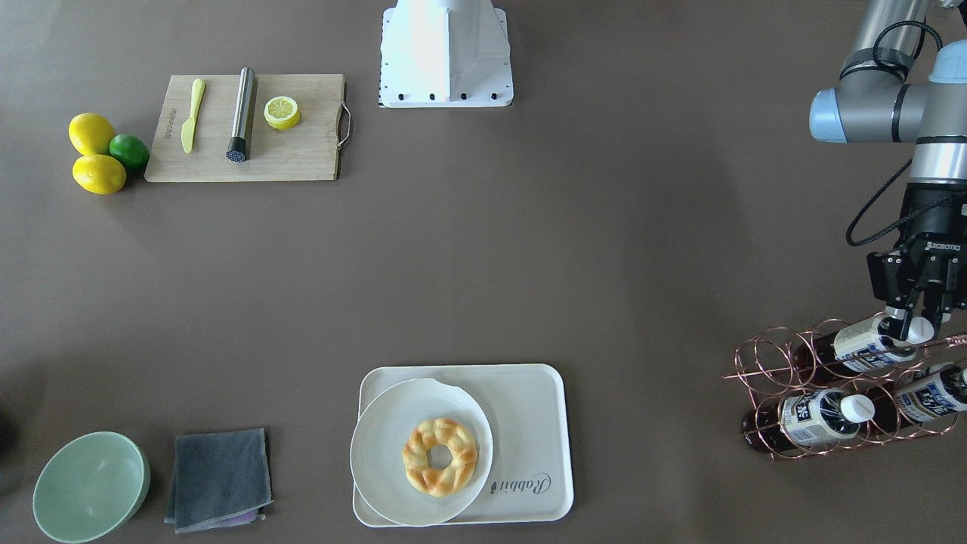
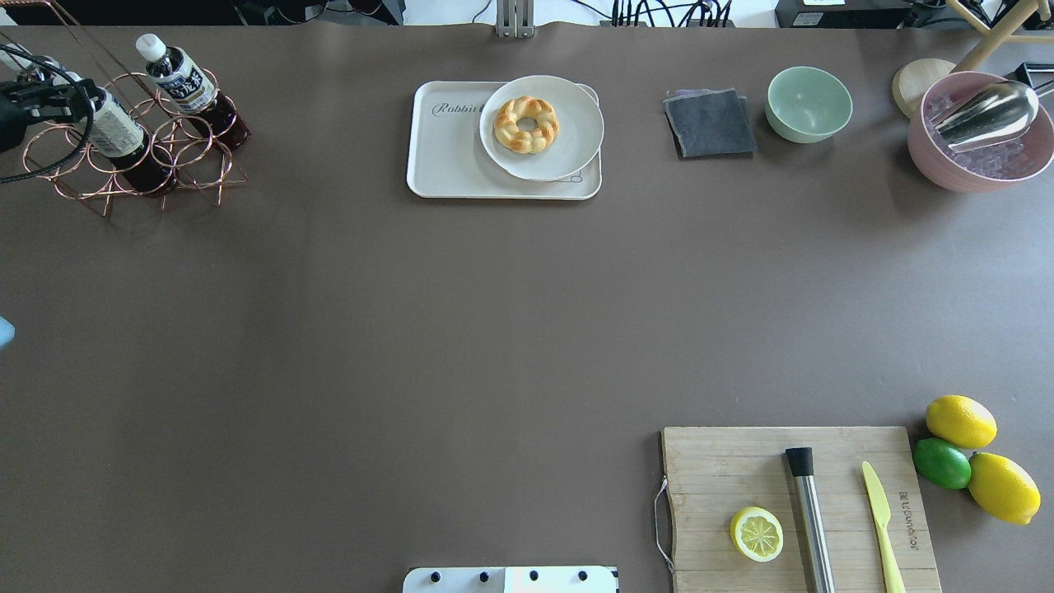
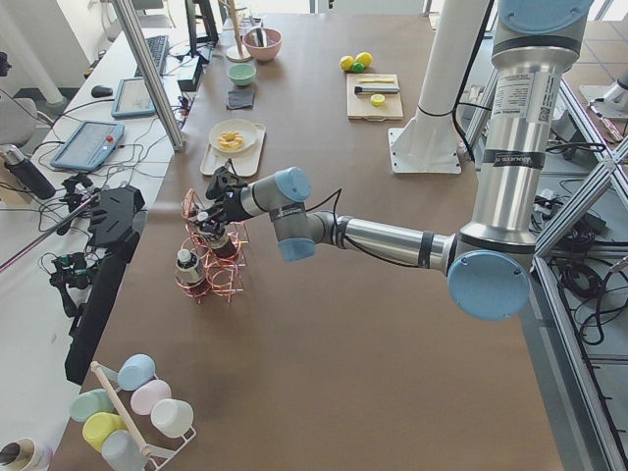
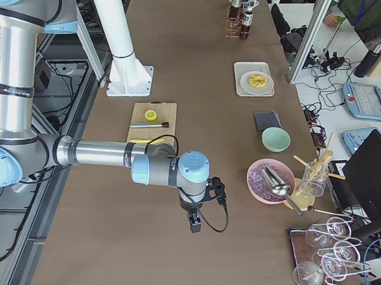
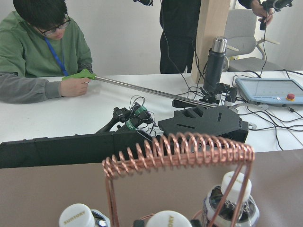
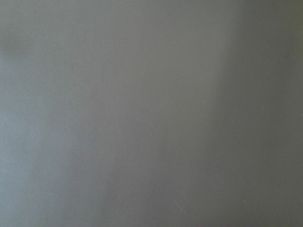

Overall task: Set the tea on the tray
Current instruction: 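Lift the tea bottle out of the rack with the left gripper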

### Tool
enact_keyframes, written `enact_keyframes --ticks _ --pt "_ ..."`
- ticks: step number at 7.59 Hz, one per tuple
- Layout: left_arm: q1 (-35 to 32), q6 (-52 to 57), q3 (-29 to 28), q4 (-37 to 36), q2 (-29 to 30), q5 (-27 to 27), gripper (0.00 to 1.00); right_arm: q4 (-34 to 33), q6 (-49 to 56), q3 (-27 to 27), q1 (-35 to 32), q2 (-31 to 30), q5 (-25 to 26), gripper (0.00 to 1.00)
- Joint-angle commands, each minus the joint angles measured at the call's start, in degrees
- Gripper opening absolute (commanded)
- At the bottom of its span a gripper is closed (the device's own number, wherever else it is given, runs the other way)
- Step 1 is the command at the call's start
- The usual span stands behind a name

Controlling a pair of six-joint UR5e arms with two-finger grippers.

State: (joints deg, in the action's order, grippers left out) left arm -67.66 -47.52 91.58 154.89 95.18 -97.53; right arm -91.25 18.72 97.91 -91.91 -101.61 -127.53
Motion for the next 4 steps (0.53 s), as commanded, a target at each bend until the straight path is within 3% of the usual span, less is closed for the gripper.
enact_keyframes --ticks 1,4 --pt "-3.61 0.76 10.15 -7.81 -2.43 -7.22 0.00 0.02 0.00 0.00 -0.02 -0.08 0.00 1.00" --pt "-4.41 0.50 18.01 -11.27 -4.21 -9.53 0.00 0.02 0.00 0.00 -0.02 -0.08 0.00 1.00"
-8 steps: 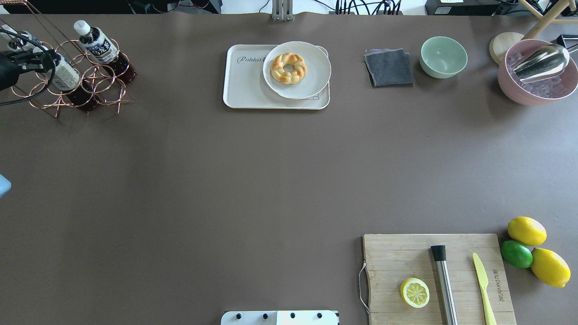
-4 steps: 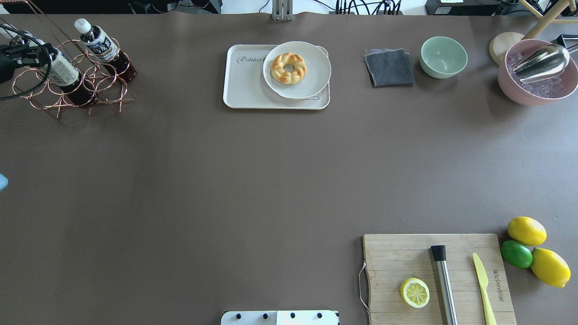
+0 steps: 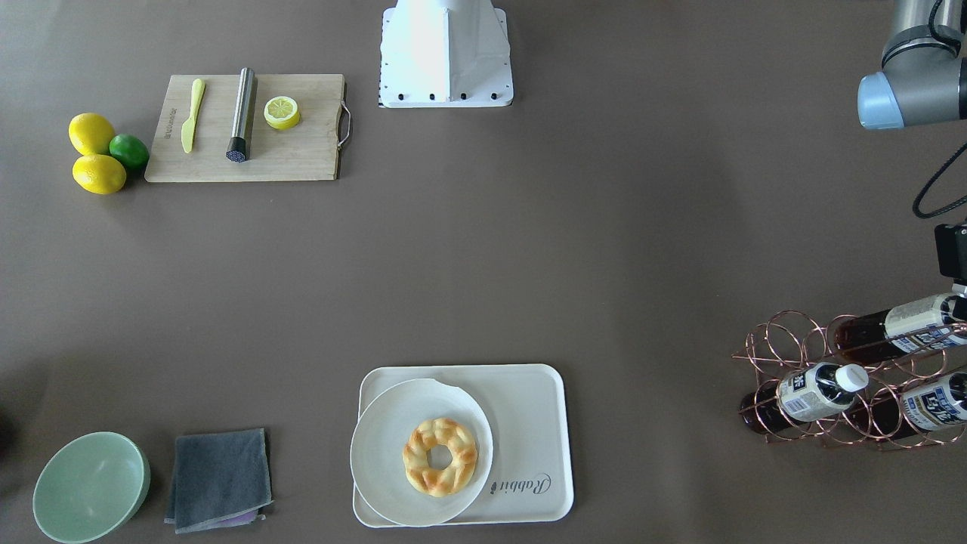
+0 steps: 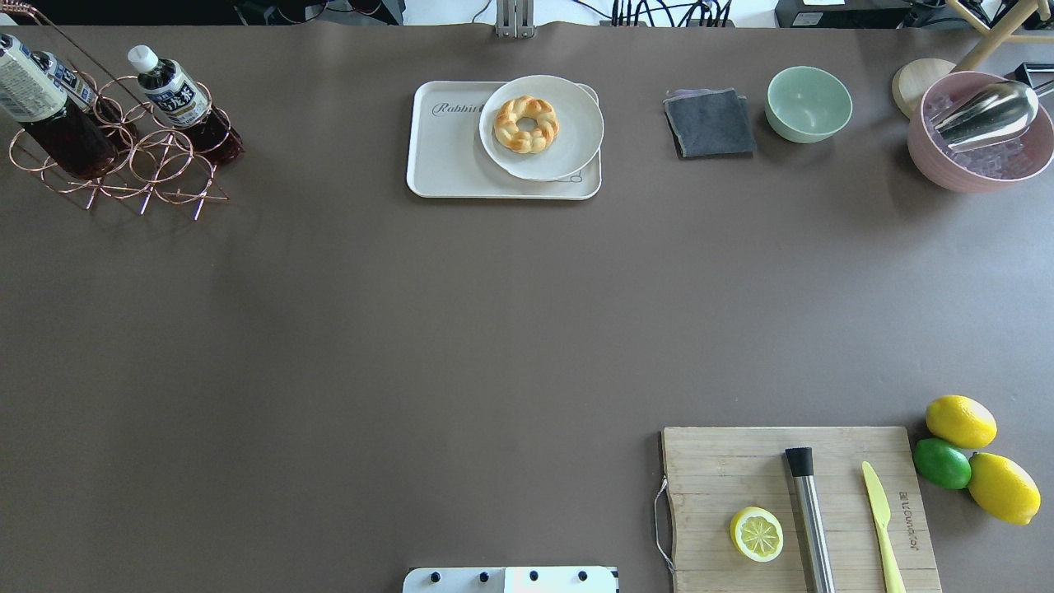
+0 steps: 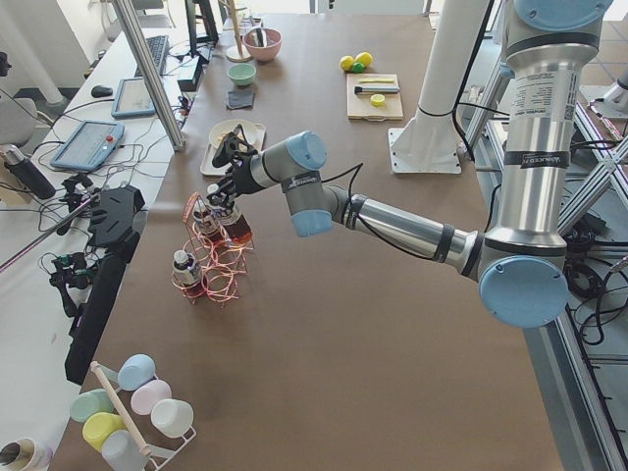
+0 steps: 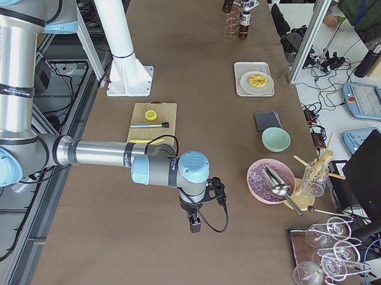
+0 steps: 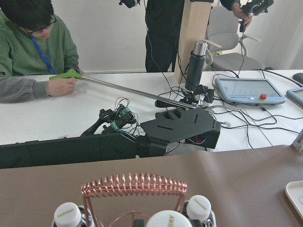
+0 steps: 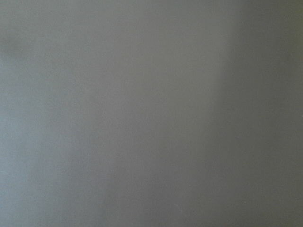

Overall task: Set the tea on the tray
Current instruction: 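Lift the tea bottle out of the rack with the left gripper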

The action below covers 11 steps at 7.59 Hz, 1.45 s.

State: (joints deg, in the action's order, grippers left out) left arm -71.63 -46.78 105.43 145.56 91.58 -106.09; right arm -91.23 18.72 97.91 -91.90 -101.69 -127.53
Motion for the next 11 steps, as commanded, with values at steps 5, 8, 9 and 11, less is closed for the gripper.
enact_keyframes --ticks 5,8,9,11 --pt "10.42 -0.94 12.42 -8.53 4.37 3.87 0.00 0.26 0.00 0.00 0.05 -0.09 0.00 1.00" --pt "33.82 0.19 10.35 -8.80 16.74 19.70 0.00 0.26 0.00 0.00 0.05 -0.09 0.00 1.00" --pt "38.97 2.64 8.41 -11.49 20.09 24.13 0.00 0.26 0.00 0.00 0.05 0.00 0.00 1.00" --pt "49.24 4.33 7.95 -15.91 23.28 34.76 0.00 0.26 0.00 0.09 0.05 0.00 0.00 1.00"
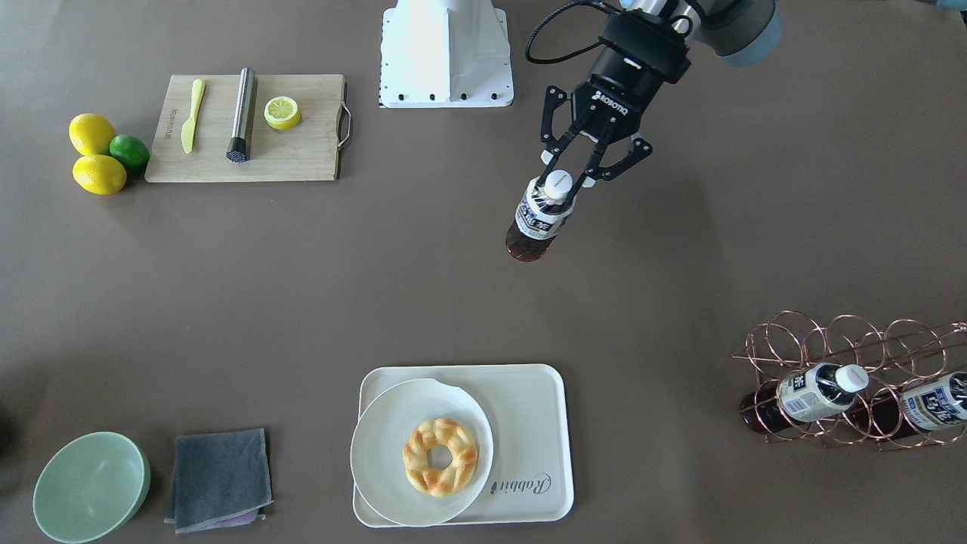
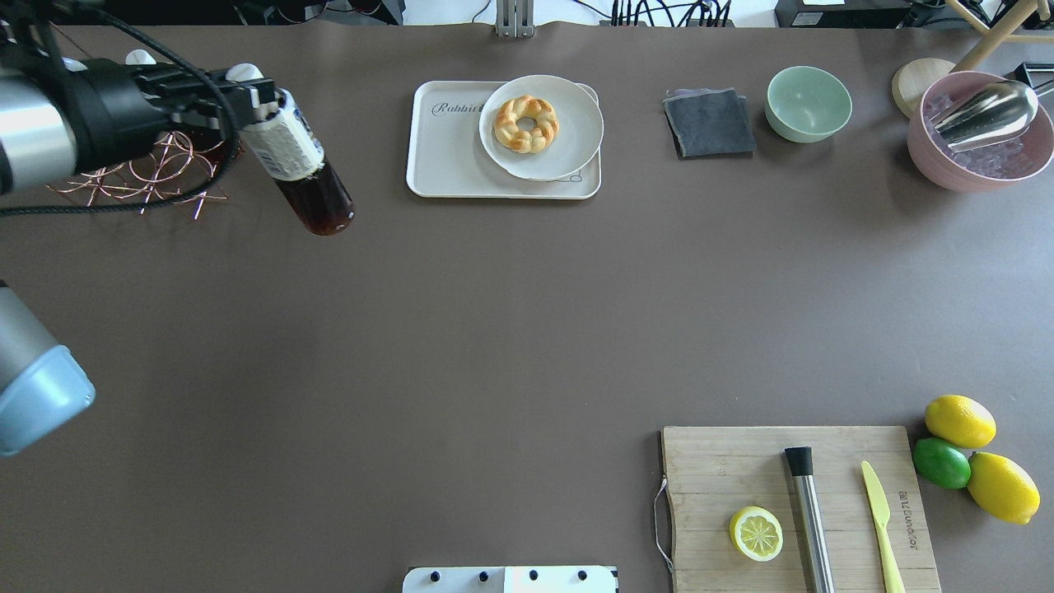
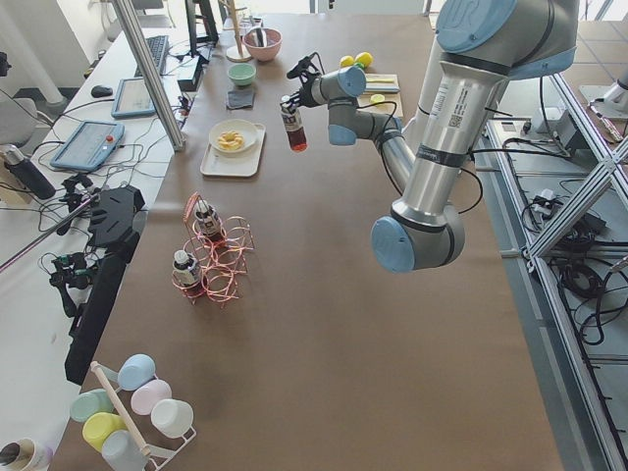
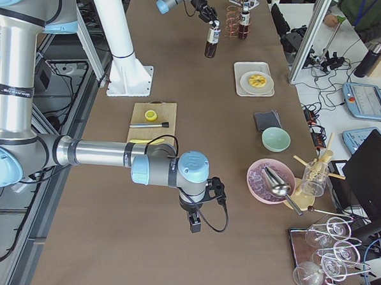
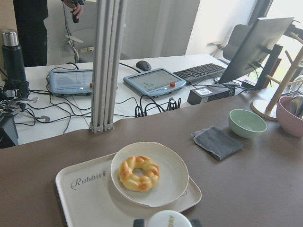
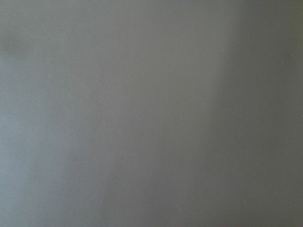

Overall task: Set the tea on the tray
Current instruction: 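Lift the tea bottle out of the rack with the left gripper, then lower the tea bottle upright onto the open table with the left gripper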

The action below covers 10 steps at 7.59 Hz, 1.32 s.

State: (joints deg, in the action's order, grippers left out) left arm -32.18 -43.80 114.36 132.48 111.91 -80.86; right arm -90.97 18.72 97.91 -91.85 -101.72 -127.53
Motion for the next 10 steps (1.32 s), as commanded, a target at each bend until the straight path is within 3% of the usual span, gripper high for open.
enact_keyframes --ticks 1,3,5,9,10 --pt "12.46 2.21 -2.80 -2.76 4.10 13.23 0.00 0.00 0.00 0.09 -0.09 0.03 0.00 1.00" --pt "15.73 2.22 -6.33 -1.62 6.65 17.12 0.00 0.09 0.00 0.09 0.00 0.03 0.00 1.00" --pt "16.09 2.31 -9.66 4.25 6.66 18.36 0.00 0.09 0.00 0.09 0.00 0.12 0.00 1.00" --pt "16.97 2.31 -10.73 5.42 6.57 22.22 0.00 0.09 0.00 0.00 0.00 0.03 0.00 1.00" --pt "17.15 2.31 -10.65 5.33 6.57 22.32 0.08 0.09 0.00 0.09 0.00 0.03 0.00 1.00"
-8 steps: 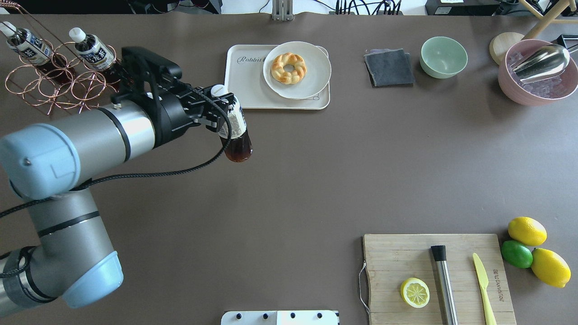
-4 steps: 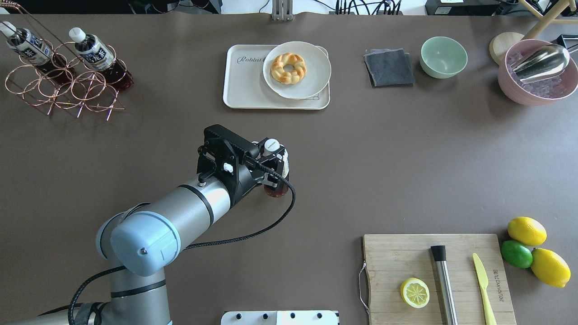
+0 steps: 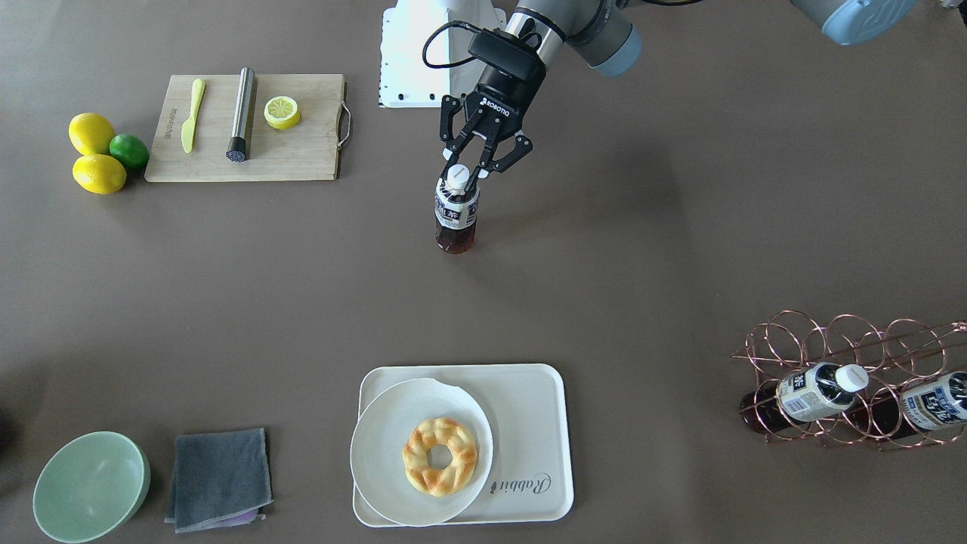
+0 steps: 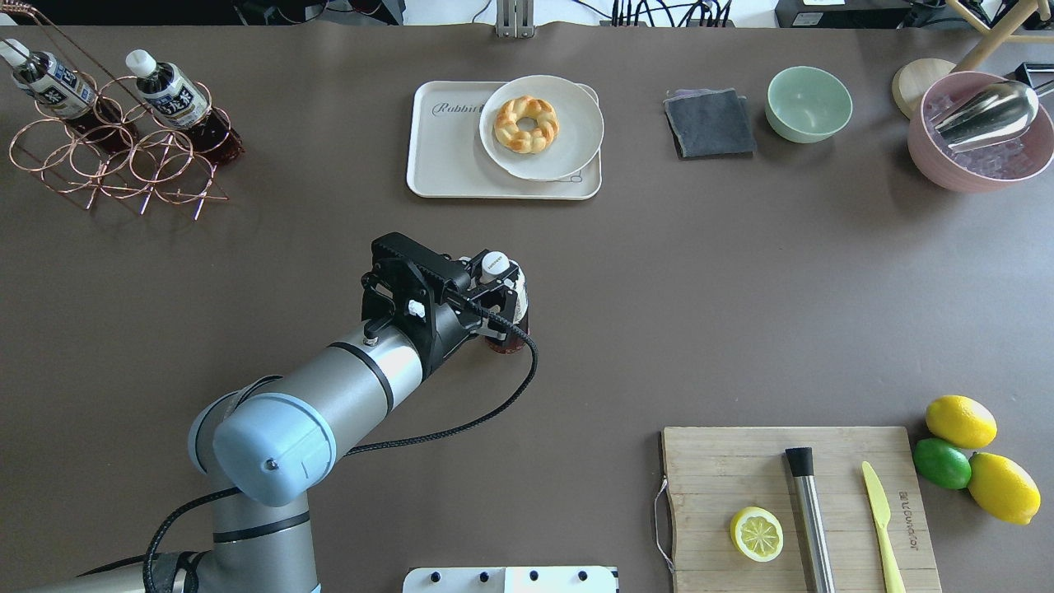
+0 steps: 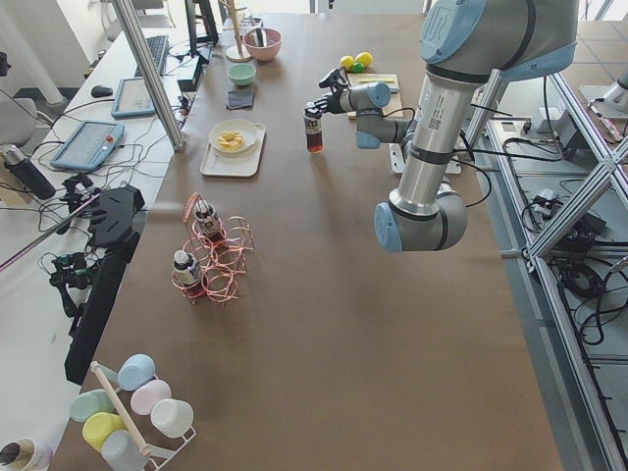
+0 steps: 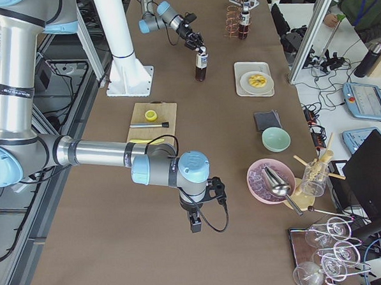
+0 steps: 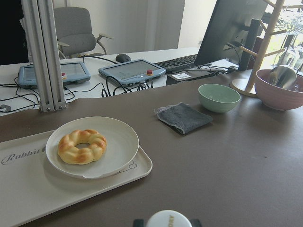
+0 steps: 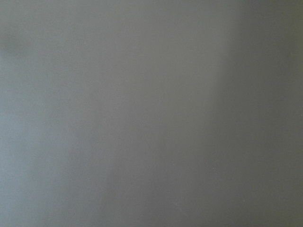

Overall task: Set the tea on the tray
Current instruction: 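Lower the tea bottle upright onto the open table with the left gripper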

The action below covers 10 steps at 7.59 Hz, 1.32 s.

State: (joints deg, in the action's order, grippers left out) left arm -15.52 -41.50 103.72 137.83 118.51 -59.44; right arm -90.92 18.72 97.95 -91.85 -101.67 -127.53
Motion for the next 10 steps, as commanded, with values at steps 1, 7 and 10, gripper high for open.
enact_keyframes --ticks 1,7,10 --pt "0.57 1.06 -0.27 -0.01 -0.03 2.90 0.47 -0.04 0.00 -0.04 0.00 -0.02 0.00 1.00" --pt "1.28 3.01 1.56 4.27 0.32 1.97 0.97 -0.04 0.00 -0.04 0.00 -0.02 0.00 1.00" --pt "0.32 2.39 6.31 5.00 -0.12 -4.53 0.97 -0.13 -0.09 1.45 -0.09 0.41 -0.79 1.00"
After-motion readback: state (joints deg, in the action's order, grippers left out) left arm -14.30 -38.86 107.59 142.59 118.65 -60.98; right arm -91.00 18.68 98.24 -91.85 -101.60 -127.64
